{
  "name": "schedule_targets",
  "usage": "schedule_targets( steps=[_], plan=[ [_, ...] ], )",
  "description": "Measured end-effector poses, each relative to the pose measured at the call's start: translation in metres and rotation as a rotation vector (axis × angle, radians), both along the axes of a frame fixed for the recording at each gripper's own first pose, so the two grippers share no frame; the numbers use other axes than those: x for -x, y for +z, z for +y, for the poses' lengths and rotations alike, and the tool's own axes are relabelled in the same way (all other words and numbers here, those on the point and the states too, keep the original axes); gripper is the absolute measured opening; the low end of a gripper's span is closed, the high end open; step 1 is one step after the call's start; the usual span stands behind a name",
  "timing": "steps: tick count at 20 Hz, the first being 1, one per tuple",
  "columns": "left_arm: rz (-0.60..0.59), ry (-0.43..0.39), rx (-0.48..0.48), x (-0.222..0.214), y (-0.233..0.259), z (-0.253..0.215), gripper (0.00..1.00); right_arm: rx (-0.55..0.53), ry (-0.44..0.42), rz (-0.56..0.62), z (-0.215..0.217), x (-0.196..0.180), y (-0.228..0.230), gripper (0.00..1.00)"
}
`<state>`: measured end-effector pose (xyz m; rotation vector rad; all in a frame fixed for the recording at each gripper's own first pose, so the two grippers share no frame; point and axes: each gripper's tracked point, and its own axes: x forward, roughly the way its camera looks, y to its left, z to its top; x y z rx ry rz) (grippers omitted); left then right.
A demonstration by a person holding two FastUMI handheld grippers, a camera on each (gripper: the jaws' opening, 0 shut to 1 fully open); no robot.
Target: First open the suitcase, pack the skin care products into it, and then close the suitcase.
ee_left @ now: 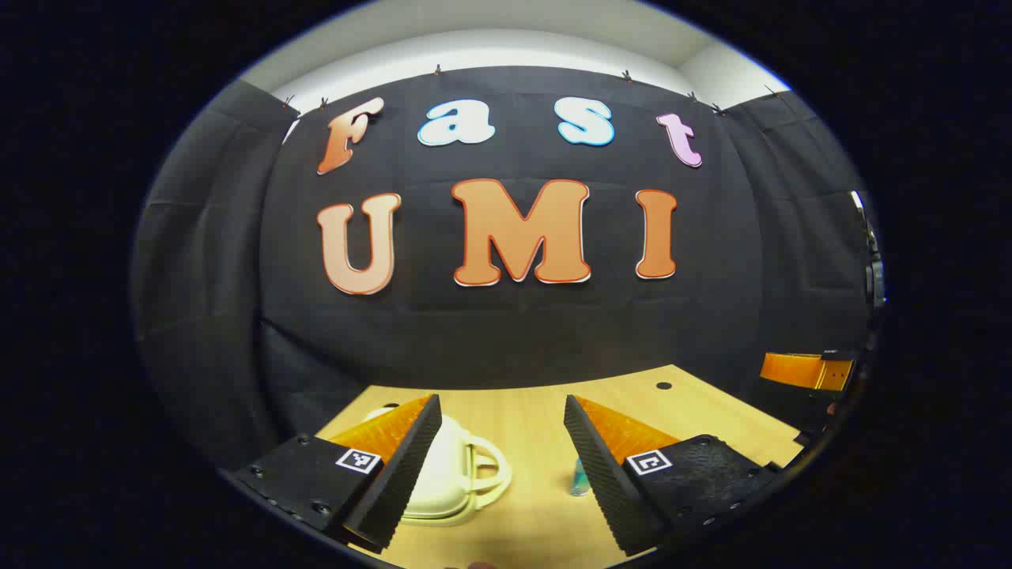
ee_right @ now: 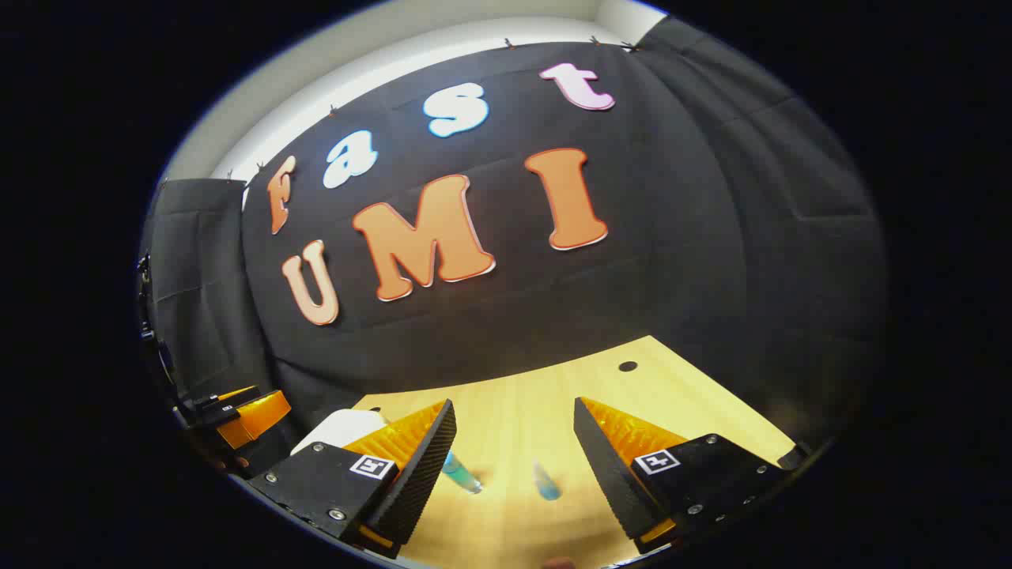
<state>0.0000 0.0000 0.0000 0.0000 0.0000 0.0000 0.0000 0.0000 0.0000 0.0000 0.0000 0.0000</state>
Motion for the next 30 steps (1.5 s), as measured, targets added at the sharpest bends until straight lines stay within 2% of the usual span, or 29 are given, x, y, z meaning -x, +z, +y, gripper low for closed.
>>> schedule_targets(
  steps=[3,5,6,7,9,12,13,15,17,20,21,23,25,26,28,30],
  plan=[
    [0.009,0.052,-0.015,0.005,-0.009,0.021,0.96,0.072,0.034,-0.004,0.022,-0.001,0.003,0.94],
    [0.065,0.075,-0.094,0.005,-0.026,0.016,0.94,0.101,0.037,0.029,0.022,-0.004,-0.001,0.95],
    [0.087,0.064,-0.127,0.001,-0.039,0.006,0.96,0.099,0.037,0.043,0.020,-0.002,-0.003,0.94],
    [0.094,0.025,-0.110,-0.004,-0.048,-0.009,0.97,0.092,0.032,0.046,0.016,0.000,-0.004,0.95],
    [0.147,-0.066,0.029,-0.013,-0.061,-0.044,0.96,0.084,-0.002,0.047,0.002,0.005,-0.007,0.95],
    [0.186,-0.118,0.254,-0.016,-0.053,-0.055,0.99,0.085,-0.054,0.098,-0.014,0.019,-0.020,0.95],
    [0.171,-0.137,0.301,-0.018,-0.038,-0.052,0.99,0.097,-0.076,0.096,-0.021,0.024,-0.019,0.95],
    [0.106,-0.116,0.331,-0.021,-0.004,-0.027,0.99,0.117,-0.103,0.077,-0.027,0.031,-0.015,0.95],
    [0.035,-0.037,0.281,-0.021,0.016,0.014,0.97,0.119,-0.104,0.077,-0.024,0.033,-0.015,0.95],
    [0.011,0.108,0.107,-0.014,-0.005,0.063,0.97,0.132,-0.073,0.074,-0.014,0.032,-0.011,0.95],
    [0.008,0.130,0.045,-0.012,-0.012,0.069,0.97,0.149,-0.068,0.066,-0.012,0.032,-0.009,0.95],
    [0.023,0.121,-0.037,-0.014,-0.032,0.061,0.97,0.173,-0.071,0.042,-0.016,0.028,-0.003,0.95],
    [0.066,0.100,-0.071,-0.026,-0.056,0.051,0.95,0.148,-0.076,0.063,-0.019,0.027,-0.010,0.95],
    [0.087,0.097,-0.097,-0.034,-0.068,0.050,0.98,0.130,-0.075,0.065,-0.019,0.029,-0.012,0.95],
    [0.132,0.102,-0.204,-0.053,-0.091,0.050,0.98,0.124,-0.103,0.068,-0.029,0.031,-0.016,0.95],
    [0.165,0.093,-0.366,-0.071,-0.111,0.050,0.98,0.142,-0.139,0.082,-0.043,0.035,-0.024,0.95]
  ],
)
